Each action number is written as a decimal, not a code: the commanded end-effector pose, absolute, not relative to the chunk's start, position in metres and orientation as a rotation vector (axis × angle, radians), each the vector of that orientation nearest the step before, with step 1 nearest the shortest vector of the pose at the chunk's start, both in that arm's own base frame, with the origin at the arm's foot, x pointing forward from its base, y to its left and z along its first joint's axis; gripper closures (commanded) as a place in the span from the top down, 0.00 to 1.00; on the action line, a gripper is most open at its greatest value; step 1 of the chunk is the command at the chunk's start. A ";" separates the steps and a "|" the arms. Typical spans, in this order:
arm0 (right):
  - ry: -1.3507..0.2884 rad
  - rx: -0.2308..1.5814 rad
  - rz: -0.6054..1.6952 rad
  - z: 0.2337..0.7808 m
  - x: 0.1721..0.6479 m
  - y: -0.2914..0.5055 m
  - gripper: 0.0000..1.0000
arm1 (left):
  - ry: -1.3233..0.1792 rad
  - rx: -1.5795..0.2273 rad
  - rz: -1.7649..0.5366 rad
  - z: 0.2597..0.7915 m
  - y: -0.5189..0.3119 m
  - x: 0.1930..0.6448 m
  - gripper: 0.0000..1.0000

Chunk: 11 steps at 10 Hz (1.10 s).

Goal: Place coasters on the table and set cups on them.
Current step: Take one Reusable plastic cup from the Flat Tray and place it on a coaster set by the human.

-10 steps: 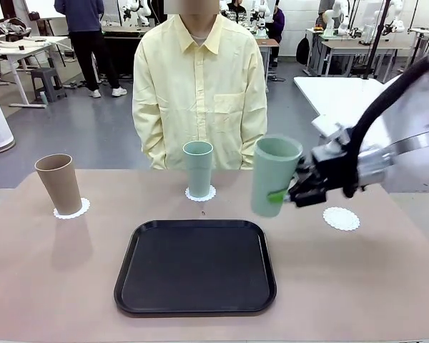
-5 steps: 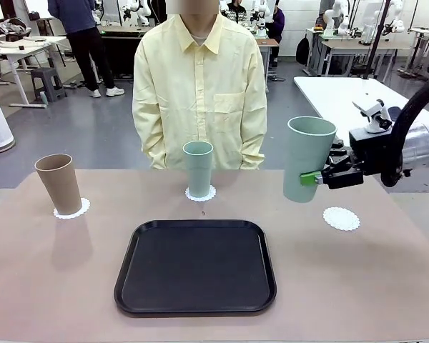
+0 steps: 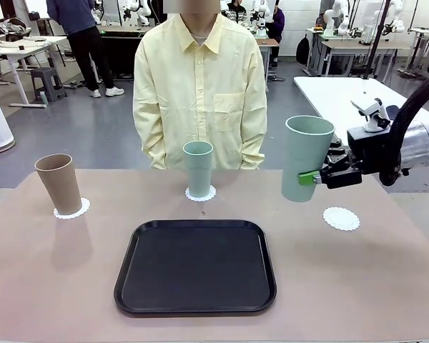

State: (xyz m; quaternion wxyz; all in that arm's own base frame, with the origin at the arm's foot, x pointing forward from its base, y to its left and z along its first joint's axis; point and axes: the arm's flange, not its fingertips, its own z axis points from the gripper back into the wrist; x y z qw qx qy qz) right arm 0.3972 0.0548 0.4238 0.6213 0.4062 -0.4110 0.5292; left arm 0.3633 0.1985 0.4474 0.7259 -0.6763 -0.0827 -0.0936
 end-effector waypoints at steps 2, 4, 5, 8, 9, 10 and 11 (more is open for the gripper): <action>-1.014 0.815 1.127 0.426 0.429 -0.046 0.83 | -0.190 -1.495 -0.207 0.449 0.199 0.362 1.00; -1.072 0.785 1.071 0.425 0.431 -0.101 0.83 | -0.190 -1.495 -0.207 0.449 0.199 0.362 1.00; -1.088 0.779 1.023 0.423 0.428 -0.124 0.83 | -0.190 -1.495 -0.207 0.449 0.199 0.362 1.00; -1.132 0.770 0.960 0.419 0.427 -0.148 0.83 | -0.190 -1.495 -0.207 0.449 0.199 0.362 1.00; -1.176 0.714 0.912 0.426 0.424 -0.135 0.83 | -0.190 -1.495 -0.207 0.449 0.199 0.362 1.00; -1.096 0.748 0.953 0.418 0.422 -0.155 0.83 | -0.190 -1.495 -0.207 0.449 0.199 0.362 1.00; -1.096 0.748 0.953 0.418 0.422 -0.155 0.83 | -0.190 -1.495 -0.207 0.449 0.199 0.362 1.00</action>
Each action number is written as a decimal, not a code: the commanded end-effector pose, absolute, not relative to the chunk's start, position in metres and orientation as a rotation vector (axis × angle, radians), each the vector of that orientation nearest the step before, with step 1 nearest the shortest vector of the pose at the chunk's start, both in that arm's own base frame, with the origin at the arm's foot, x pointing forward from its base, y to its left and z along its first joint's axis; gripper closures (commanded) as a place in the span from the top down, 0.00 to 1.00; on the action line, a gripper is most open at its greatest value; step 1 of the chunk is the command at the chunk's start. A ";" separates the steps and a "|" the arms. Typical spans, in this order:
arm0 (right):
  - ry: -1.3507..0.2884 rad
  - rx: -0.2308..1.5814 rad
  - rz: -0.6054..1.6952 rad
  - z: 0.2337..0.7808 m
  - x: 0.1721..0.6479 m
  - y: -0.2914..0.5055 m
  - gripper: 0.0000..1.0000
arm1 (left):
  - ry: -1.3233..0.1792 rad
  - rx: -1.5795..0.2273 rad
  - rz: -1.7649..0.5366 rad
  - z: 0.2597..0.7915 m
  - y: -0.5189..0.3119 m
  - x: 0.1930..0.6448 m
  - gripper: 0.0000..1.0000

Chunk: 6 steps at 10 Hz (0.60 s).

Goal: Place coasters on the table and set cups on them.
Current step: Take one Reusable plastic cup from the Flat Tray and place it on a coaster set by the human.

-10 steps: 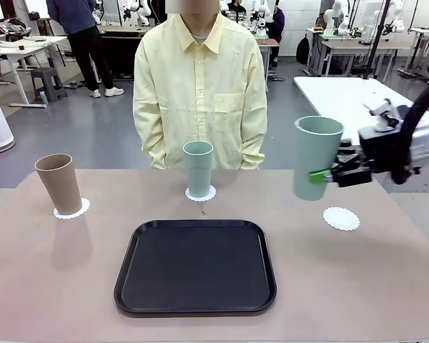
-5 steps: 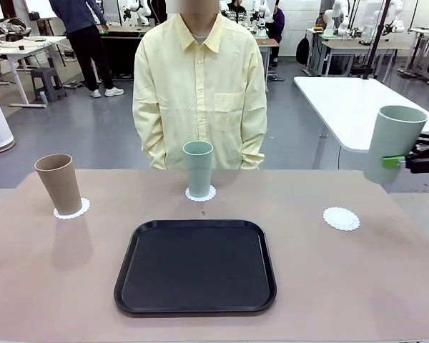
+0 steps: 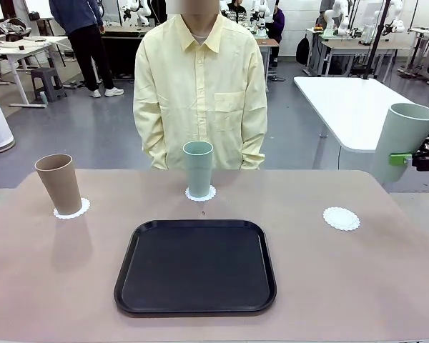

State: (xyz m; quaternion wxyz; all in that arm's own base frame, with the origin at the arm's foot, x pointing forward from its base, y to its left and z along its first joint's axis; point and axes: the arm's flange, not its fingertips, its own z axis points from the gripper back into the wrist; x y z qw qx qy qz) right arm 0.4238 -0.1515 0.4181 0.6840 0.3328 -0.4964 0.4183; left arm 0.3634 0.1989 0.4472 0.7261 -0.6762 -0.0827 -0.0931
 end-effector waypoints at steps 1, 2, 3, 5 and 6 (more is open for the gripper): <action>-1.096 0.748 0.953 0.418 0.422 -0.155 0.83 | -0.190 -1.495 -0.207 0.449 0.199 0.362 1.00; -1.096 0.748 0.953 0.418 0.422 -0.155 0.83 | -0.190 -1.495 -0.207 0.449 0.199 0.362 1.00; -1.105 0.746 0.942 0.417 0.423 -0.152 0.83 | -0.190 -1.495 -0.207 0.449 0.199 0.362 1.00; -1.103 0.809 0.982 0.389 0.459 -0.143 0.83 | -0.190 -1.495 -0.207 0.449 0.199 0.362 1.00; -1.106 0.820 1.017 0.382 0.470 -0.135 0.83 | -0.190 -1.495 -0.207 0.449 0.199 0.362 1.00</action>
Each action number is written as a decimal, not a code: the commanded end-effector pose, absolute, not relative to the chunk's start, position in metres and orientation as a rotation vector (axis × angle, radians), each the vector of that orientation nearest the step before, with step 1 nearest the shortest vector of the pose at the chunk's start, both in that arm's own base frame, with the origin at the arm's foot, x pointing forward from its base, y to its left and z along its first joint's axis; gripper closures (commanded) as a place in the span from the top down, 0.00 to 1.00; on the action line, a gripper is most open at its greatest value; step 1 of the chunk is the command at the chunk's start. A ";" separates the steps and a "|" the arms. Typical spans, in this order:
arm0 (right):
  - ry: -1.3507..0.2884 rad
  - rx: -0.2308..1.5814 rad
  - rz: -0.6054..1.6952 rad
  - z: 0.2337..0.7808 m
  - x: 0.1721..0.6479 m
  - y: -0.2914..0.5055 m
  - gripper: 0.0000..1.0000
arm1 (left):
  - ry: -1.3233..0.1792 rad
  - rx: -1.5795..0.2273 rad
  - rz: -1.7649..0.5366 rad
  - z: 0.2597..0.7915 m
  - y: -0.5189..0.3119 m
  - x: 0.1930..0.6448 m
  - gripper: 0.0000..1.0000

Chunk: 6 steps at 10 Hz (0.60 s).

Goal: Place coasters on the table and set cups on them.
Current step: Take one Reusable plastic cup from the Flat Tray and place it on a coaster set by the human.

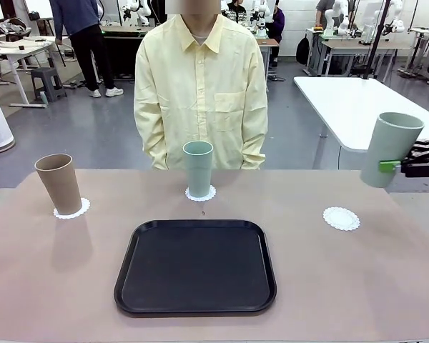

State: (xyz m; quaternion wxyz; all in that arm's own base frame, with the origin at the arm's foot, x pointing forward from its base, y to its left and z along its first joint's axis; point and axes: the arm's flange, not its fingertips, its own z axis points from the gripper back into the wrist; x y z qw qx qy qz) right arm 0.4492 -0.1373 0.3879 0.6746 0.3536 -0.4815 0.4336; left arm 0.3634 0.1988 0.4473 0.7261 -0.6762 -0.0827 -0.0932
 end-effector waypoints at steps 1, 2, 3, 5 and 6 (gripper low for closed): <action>-1.090 0.823 1.039 0.372 0.476 -0.127 0.83 | -0.190 -1.495 -0.207 0.449 0.199 0.362 1.00; -1.070 0.814 1.044 0.360 0.484 -0.122 0.83 | -0.190 -1.495 -0.207 0.449 0.199 0.362 1.00; -1.033 0.804 1.040 0.344 0.493 -0.120 0.83 | -0.190 -1.495 -0.207 0.449 0.199 0.362 1.00; -0.990 0.777 1.056 0.317 0.506 -0.118 0.83 | -0.190 -1.495 -0.207 0.449 0.199 0.362 1.00; -0.974 0.778 1.060 0.308 0.507 -0.119 0.83 | -0.190 -1.495 -0.207 0.449 0.199 0.362 1.00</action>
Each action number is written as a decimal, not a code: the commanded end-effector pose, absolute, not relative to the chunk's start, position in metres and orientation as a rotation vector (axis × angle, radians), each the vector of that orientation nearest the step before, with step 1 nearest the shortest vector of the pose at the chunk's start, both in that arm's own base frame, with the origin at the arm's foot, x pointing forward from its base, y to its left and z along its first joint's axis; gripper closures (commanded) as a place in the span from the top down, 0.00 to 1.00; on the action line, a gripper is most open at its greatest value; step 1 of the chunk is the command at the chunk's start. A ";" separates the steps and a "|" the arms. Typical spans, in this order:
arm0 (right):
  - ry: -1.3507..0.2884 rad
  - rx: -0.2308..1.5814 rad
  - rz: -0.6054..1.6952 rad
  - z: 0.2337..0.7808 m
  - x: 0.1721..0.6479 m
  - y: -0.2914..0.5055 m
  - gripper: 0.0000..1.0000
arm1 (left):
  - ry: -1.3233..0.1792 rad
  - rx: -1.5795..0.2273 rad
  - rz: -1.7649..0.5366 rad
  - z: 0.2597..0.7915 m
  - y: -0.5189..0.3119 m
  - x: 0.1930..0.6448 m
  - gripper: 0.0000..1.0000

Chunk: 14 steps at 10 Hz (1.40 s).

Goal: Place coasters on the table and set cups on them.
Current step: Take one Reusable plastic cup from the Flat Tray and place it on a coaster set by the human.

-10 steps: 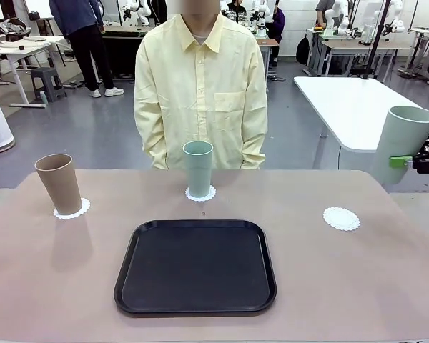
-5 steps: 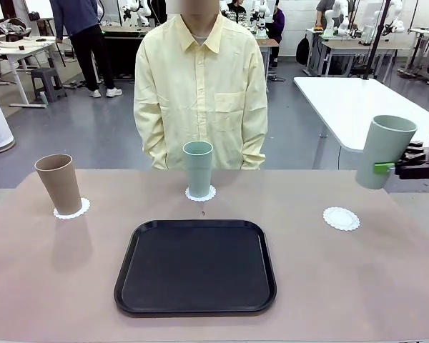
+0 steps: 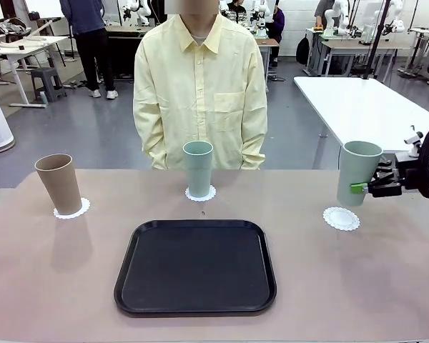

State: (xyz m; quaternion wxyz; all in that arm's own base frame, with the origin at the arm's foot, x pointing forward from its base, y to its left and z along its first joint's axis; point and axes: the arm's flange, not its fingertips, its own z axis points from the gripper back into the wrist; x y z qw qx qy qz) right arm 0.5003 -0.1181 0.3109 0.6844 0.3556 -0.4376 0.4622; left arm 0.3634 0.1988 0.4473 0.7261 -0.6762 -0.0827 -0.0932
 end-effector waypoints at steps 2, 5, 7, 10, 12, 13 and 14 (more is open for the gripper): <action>-0.953 0.778 1.072 0.297 0.508 -0.120 0.83 | -0.190 -1.495 -0.207 0.449 0.199 0.362 1.00; -0.959 0.824 1.082 0.280 0.511 -0.117 0.83 | -0.190 -1.495 -0.207 0.449 0.199 0.362 1.00; -0.942 0.861 1.071 0.267 0.512 -0.115 0.83 | -0.190 -1.495 -0.207 0.449 0.199 0.362 1.00; -0.934 0.892 1.077 0.261 0.511 -0.114 0.83 | -0.190 -1.495 -0.207 0.449 0.199 0.362 1.00; -0.926 0.891 1.077 0.260 0.511 -0.114 0.83 | -0.190 -1.495 -0.207 0.449 0.199 0.362 1.00; -0.921 0.887 1.077 0.260 0.510 -0.114 0.83 | -0.190 -1.495 -0.207 0.449 0.199 0.362 1.00; -0.910 0.879 1.079 0.260 0.509 -0.114 1.00 | -0.190 -1.495 -0.207 0.449 0.199 0.362 1.00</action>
